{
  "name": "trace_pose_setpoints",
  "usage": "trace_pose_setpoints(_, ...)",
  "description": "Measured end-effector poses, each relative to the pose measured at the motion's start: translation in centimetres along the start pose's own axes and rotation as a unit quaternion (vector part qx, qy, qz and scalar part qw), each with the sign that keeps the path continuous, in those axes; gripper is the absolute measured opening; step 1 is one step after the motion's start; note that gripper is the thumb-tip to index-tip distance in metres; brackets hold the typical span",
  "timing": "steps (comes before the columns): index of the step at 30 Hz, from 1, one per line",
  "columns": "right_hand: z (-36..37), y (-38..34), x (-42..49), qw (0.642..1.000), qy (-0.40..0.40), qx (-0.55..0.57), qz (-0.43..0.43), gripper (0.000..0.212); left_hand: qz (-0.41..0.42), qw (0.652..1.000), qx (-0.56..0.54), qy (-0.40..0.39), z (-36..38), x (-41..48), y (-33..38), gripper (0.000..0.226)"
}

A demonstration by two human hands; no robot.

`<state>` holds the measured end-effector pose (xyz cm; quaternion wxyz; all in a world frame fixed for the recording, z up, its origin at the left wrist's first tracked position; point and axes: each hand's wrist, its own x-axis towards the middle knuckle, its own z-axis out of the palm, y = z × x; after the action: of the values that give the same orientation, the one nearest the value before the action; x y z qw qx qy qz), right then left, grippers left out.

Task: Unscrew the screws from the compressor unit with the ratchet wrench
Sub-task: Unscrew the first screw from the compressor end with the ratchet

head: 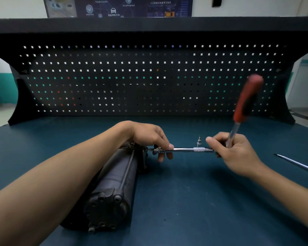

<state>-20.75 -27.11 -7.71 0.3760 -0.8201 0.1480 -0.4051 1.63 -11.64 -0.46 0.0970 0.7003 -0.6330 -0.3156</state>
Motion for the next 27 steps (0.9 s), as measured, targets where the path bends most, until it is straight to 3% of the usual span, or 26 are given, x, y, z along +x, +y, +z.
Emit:
trace_pose_setpoints(4,0.2,0.0,-0.4,0.997,0.015,-0.019,-0.072,0.023,0.003,1.0,0.007,0.005,0.1,0.0,-0.2,0.024)
trace_pose_setpoints(8,-0.3,0.3,-0.2,0.995,0.002,-0.086,-0.051,0.039,0.018,0.999,0.013,0.033,0.2,0.1,-0.3,0.022)
trace_pose_setpoints(11,0.0,-0.4,0.3,0.998,-0.014,-0.001,0.066,0.054,0.024,0.998,0.018,0.046,0.1,0.0,-0.3,0.02)
trace_pose_setpoints(14,0.3,-0.8,0.7,0.973,-0.029,0.044,0.223,0.063,0.024,0.998,0.025,0.05,0.0,-0.2,-0.3,0.02)
trace_pose_setpoints(19,-0.5,-1.4,0.9,0.873,-0.115,0.195,0.432,0.065,0.027,0.998,0.014,0.061,0.2,-0.1,-0.4,0.018)
trace_pose_setpoints(22,-0.4,-1.3,0.8,0.839,-0.133,0.231,0.475,0.058,0.023,0.997,0.025,0.063,0.1,-0.1,-0.4,0.018)
trace_pose_setpoints(27,-0.3,-1.4,0.9,0.842,-0.131,0.243,0.464,0.055,0.022,0.997,0.026,0.067,0.1,-0.2,-0.5,0.018)
